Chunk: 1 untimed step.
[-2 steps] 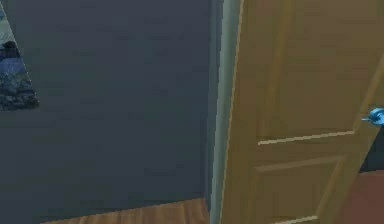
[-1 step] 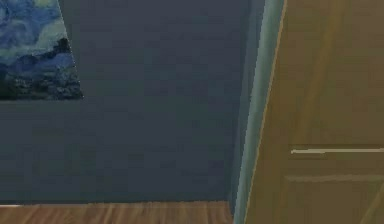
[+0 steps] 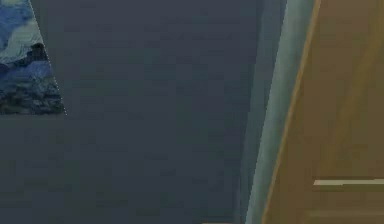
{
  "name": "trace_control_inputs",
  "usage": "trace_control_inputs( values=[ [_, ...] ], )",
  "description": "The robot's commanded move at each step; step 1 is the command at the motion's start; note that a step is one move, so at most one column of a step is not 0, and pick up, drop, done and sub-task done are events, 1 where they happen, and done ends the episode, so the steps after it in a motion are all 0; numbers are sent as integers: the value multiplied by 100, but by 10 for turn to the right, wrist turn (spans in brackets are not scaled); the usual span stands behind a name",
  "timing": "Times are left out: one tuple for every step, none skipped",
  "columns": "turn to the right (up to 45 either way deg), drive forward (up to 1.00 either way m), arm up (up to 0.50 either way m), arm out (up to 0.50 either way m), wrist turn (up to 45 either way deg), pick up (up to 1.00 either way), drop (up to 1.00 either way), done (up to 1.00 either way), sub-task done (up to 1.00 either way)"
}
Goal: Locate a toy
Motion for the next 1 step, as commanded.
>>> trace_control_inputs(
  values=[
    [-360,0,0,0,0,0,0,0,0]
  ],
)
